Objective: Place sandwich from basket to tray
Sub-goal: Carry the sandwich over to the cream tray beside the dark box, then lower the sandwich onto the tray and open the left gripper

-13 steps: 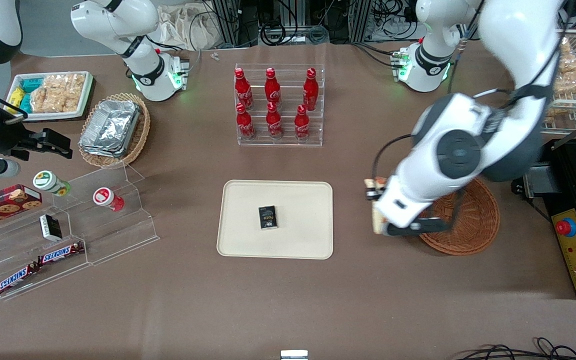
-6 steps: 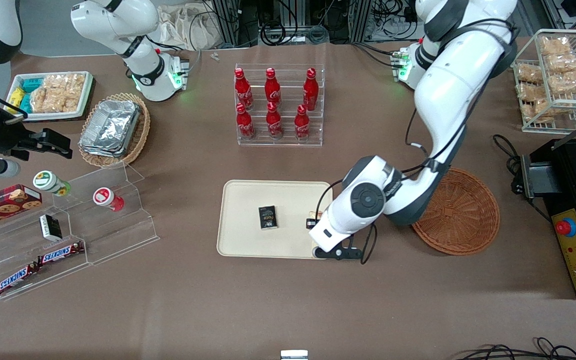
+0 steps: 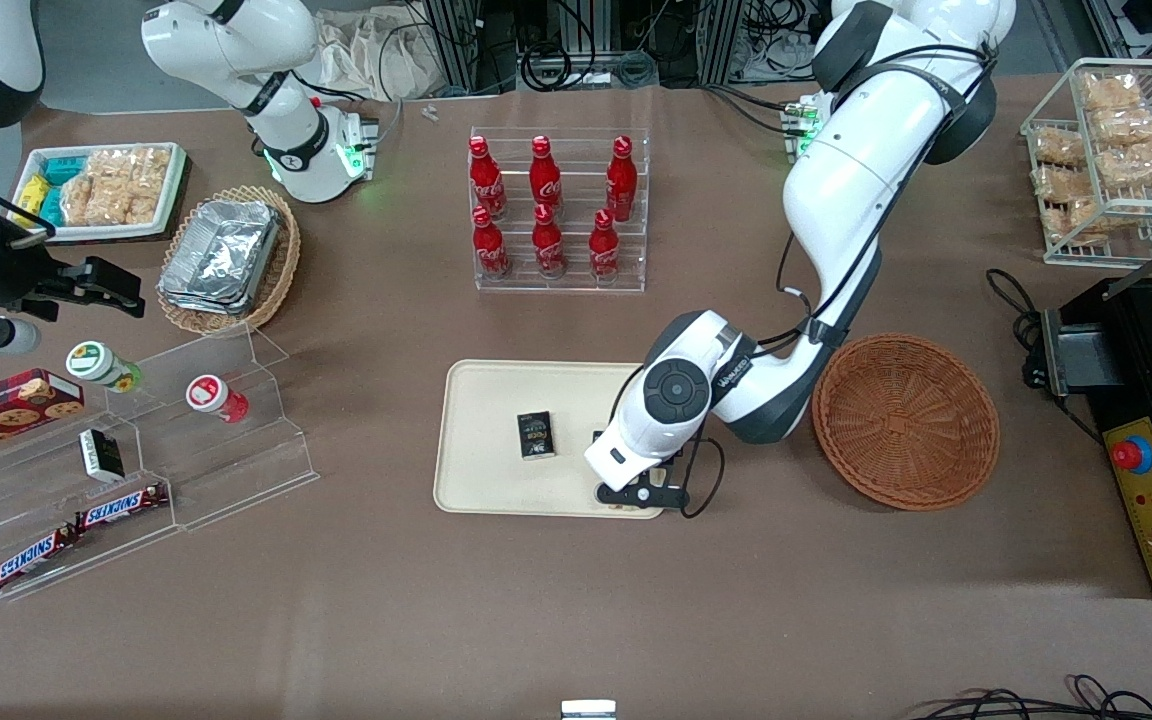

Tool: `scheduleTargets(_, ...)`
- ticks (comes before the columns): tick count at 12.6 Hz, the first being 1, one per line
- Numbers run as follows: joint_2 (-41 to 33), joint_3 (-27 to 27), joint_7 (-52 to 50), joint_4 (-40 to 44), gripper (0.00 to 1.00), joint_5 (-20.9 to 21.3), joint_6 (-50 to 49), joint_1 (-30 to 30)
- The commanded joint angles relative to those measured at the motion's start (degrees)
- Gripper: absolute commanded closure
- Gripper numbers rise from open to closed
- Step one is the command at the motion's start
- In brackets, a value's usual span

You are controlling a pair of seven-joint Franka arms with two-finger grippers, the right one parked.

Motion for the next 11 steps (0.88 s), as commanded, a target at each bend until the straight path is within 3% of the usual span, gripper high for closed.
scheduleTargets(1, -0.2, 0.8, -4.3, 0.2, 0.00, 0.5, -1.7, -0.8)
scheduleTargets(4, -3.2, 0.8, -5.1, -0.4, 0.00, 0.7, -3.5, -0.5)
scheduleTargets(7, -9.9, 0.9, -4.6, -0.4, 0.00, 0.7, -13.9, 0.6)
scheduleTargets(9, -15.3, 0.8, -4.5, -1.3, 0.00, -0.1, -20.7, 3.7)
scheduleTargets(11, -22.2, 0.5, -4.2, -6.9, 0.00, -0.4, -21.4, 8.0)
